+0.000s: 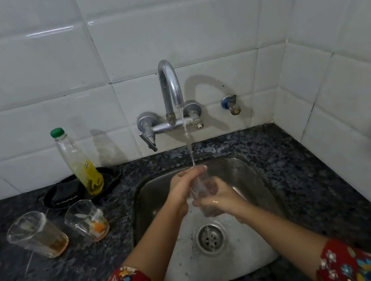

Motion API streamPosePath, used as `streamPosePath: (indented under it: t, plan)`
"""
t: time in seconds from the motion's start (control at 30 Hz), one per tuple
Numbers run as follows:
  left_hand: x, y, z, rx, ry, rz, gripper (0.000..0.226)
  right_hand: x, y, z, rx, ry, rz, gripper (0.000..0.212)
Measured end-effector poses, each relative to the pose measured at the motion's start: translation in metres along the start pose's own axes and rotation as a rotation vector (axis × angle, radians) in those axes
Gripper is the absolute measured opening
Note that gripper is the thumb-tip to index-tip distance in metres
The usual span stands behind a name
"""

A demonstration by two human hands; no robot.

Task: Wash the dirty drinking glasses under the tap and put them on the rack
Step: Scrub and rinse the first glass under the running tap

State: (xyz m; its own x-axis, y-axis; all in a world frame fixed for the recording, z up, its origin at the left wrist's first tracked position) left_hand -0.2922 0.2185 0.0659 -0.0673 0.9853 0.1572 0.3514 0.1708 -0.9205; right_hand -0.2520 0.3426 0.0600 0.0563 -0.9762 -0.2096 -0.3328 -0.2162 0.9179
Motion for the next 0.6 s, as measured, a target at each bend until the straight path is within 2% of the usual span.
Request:
streamPosePath:
  t: [0.03, 0.07, 0.13, 0.2, 0.27, 0.33, 0.5, 0.6]
  plan:
    - [0.004, -0.002, -0.004, 0.032, -0.029, 0.020, 0.032, 0.005, 0.001, 0.001, -0.066, -0.113, -0.095, 0.054]
    - [0.008, -0.005, -0.010, 0.055, -0.024, 0.043, 0.027, 0.008, -0.001, 0.003, -0.075, -0.150, -0.087, 0.058]
    - [0.013, -0.014, -0.016, 0.057, -0.032, 0.072, 0.035, 0.009, -0.004, 0.005, 0.001, -0.096, 0.055, 0.056]
    - [0.007, -0.022, -0.010, 0.073, -0.190, 0.058, 0.044, 0.005, -0.005, 0.007, 0.059, -0.052, 0.128, 0.052]
    - [-0.007, -0.032, 0.001, 0.167, -0.406, 0.029, 0.050, 0.003, 0.000, 0.013, 0.041, -0.086, 0.160, 0.054]
    - [-0.016, -0.044, 0.008, 0.288, -0.483, 0.049, 0.057, 0.005, 0.007, 0.019, 0.024, -0.130, 0.182, 0.058]
    - [-0.021, -0.069, 0.018, 0.436, -0.479, 0.170, 0.075, 0.014, 0.005, 0.010, -0.033, -0.003, 0.097, 0.067]
    - [-0.020, -0.070, 0.020, 0.433, -0.440, 0.227, 0.075, 0.008, -0.001, 0.009, 0.002, -0.124, 0.133, 0.073]
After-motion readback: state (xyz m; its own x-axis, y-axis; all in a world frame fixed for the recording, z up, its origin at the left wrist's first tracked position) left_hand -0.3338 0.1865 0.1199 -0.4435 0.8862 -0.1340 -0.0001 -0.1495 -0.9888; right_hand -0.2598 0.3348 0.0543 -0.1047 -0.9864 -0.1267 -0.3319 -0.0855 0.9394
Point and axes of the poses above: each hand's wrist, its own z-axis towards the middle knuckle, its own x-axis out of the palm, y = z × x, the point moved 1 cm from there along z, towards the middle knuckle, and after that the axes turned 9 degrees about -y, right-handed, at the moved point
